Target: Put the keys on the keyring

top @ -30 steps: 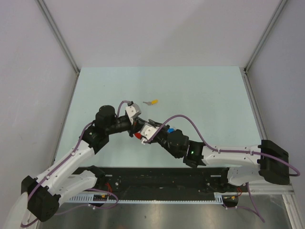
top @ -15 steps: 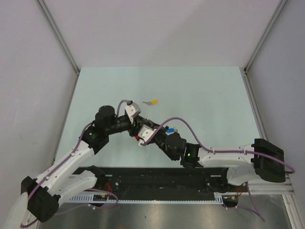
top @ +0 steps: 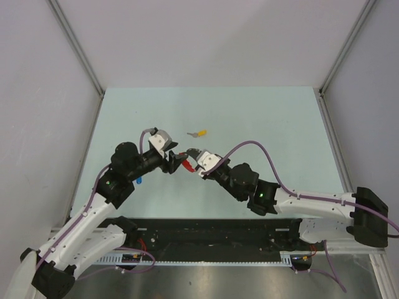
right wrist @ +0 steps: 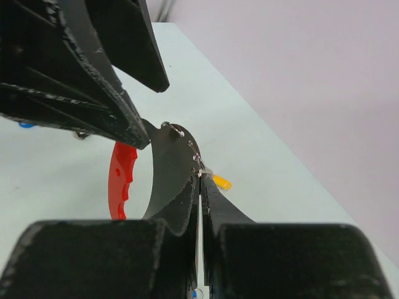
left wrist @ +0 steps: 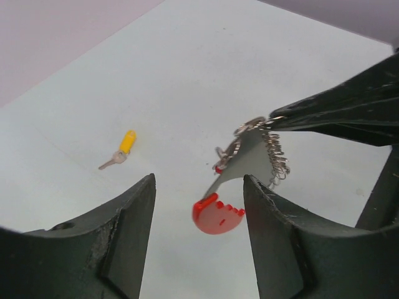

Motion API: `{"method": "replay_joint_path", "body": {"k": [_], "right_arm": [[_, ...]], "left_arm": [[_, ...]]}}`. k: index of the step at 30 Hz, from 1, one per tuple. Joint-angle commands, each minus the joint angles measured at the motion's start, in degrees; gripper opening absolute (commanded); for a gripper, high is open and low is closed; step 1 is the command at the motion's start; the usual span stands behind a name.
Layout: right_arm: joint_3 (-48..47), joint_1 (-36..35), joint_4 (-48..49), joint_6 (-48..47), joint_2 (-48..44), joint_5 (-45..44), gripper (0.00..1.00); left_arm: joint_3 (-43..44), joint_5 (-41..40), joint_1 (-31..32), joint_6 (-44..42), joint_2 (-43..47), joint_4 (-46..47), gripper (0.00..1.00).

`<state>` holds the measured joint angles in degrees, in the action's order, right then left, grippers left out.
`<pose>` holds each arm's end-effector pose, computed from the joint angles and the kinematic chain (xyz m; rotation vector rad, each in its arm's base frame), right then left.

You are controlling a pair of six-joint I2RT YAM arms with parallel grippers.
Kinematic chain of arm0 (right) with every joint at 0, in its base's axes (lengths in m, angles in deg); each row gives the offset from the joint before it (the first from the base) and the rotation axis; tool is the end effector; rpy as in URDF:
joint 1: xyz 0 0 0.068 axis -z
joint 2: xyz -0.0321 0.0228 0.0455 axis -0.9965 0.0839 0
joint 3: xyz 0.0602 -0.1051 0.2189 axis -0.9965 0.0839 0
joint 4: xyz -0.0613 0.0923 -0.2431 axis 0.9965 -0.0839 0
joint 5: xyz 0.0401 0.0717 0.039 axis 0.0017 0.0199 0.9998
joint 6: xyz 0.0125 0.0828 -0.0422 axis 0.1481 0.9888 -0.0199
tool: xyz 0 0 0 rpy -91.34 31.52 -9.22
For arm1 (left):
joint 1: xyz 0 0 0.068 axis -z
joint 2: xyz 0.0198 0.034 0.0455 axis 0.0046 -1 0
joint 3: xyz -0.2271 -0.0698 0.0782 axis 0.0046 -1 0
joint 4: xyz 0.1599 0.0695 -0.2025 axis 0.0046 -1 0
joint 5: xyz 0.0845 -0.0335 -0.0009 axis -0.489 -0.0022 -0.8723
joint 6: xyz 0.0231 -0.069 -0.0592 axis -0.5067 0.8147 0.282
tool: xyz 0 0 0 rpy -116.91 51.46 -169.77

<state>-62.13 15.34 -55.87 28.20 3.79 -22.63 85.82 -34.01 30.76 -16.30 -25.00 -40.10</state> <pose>0.1515 0.3037 0.2882 -0.9252 1.2476 0.1918 0.2030 -0.1543 0.2988 0.7946 1.5611 -0.6317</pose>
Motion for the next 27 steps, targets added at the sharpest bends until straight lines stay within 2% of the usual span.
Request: {"method": "replay_joint_path", "body": {"k": [1,5,10,13,16,20,27], "right_arm": [[0.2,0.9,-1.8,3.0,-3.2,6.8,0.00],[0.1,1.4,-3.6,3.1,-3.4,8.1,0.00],[0.2,2.3,-4.8,3.3,-5.2,9.8,0.00],[0.2,3.2,-5.8,4.2,-6.9,10.9,0.00],[0.1,4.0,-6.7,4.8,-8.2,10.4,0.00],[0.1,4.4,-7.6,5.2,-10.2,9.3,0.00],[-0.1,4.5,-7.9,6.6,-11.3,8.5,0.00]], "left_arm": [[-0.5,-3.4,-1.0,1.8,0.0,2.4,0.63],[-1.1,-0.3,-1.2,2.4,-0.1,3.9,0.65],[-0.8,9.7,-1.2,1.2,-1.4,3.8,0.65],[-0.2,13.1,-1.2,-0.3,-2.3,2.4,0.63],[0.2,11.1,-1.2,-0.7,-2.0,1.5,0.63],[-0.6,5.0,-1.3,-0.2,-0.8,1.7,0.69],[-4.9,-1.4,-0.8,9.2,1.3,7.4,0.73]]}}
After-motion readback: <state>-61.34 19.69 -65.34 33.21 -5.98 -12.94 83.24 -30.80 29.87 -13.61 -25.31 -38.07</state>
